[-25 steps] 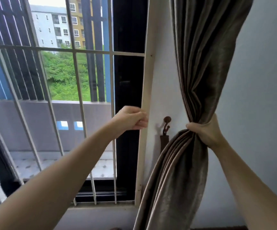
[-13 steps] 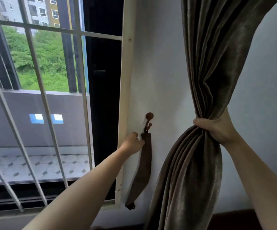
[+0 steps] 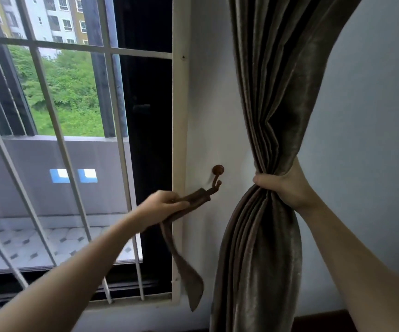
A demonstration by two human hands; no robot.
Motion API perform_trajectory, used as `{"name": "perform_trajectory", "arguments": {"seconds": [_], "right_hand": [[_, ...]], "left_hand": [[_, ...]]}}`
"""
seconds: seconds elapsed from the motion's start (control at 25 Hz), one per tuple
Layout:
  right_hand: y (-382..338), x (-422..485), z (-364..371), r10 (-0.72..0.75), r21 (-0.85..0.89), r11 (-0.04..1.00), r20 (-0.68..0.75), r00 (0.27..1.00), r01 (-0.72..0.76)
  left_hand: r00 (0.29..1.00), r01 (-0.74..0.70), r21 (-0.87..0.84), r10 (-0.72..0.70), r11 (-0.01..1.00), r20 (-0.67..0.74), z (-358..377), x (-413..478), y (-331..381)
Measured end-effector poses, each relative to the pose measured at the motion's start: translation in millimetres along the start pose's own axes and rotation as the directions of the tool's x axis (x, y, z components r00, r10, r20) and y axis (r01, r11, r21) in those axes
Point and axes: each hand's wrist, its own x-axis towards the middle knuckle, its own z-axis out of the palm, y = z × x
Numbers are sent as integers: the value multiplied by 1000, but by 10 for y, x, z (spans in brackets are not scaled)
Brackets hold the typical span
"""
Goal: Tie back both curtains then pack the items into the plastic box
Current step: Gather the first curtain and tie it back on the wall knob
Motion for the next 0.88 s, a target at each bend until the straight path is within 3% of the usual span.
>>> {"name": "perform_trajectory", "arguments": {"seconds": [0.28, 0.4, 0.52, 0.88], "right_hand": [[118, 121, 669, 24, 98, 995, 78, 997, -31], [96, 176, 1006, 53, 86, 995, 73, 996, -59], [49, 175, 1314, 54, 77, 995, 65, 996, -59], [-358, 125, 1658, 7, -89, 996, -274, 962, -32]], "left_hand": [[996, -80, 163, 71, 983, 60, -688, -568, 368], [979, -136, 47, 127, 990, 159, -698, -790, 453], [969, -183, -42, 187, 982, 159, -697, -938, 419], [957, -283, -41, 279, 958, -85, -425, -897, 187]]}}
